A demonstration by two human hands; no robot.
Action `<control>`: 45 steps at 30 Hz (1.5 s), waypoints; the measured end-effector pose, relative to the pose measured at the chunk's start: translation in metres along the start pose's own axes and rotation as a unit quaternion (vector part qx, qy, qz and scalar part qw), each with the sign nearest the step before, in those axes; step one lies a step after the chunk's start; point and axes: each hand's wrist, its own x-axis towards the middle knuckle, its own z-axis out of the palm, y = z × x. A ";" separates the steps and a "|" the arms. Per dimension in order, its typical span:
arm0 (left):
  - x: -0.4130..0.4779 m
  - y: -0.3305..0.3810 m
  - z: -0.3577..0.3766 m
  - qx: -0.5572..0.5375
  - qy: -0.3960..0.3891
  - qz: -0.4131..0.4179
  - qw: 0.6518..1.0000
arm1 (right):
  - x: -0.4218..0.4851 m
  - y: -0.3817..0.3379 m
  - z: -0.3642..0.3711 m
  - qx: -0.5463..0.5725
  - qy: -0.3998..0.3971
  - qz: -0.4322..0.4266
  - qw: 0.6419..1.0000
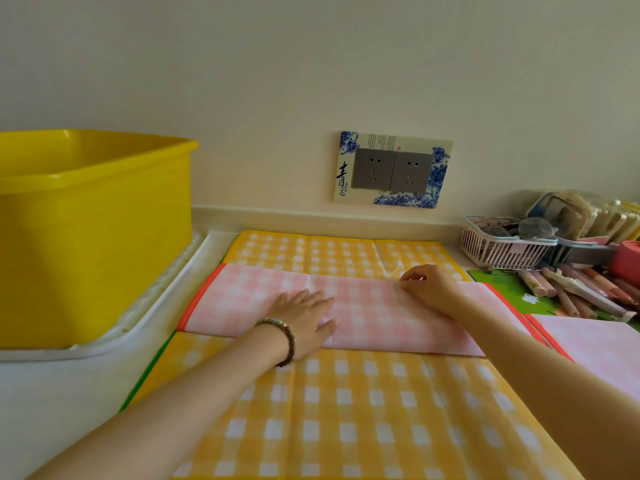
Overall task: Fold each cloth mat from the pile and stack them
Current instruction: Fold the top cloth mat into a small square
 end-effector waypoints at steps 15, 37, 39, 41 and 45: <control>0.007 -0.002 0.012 -0.020 0.009 -0.018 1.000 | -0.070 -0.082 0.045 -0.005 -0.036 -0.094 0.995; 0.006 -0.003 0.015 -0.018 0.011 -0.021 1.000 | -0.090 -0.011 0.011 -0.168 -0.082 0.005 0.982; 0.006 -0.004 0.015 -0.017 0.010 -0.022 1.000 | -0.092 0.004 0.000 -0.175 -0.084 0.021 0.981; 0.006 -0.004 0.015 -0.018 0.008 -0.021 1.000 | -0.094 0.019 -0.009 -0.178 -0.086 0.039 0.979; 0.006 -0.004 0.015 -0.022 0.009 -0.019 1.000 | -0.096 0.039 -0.021 -0.199 -0.086 0.055 0.975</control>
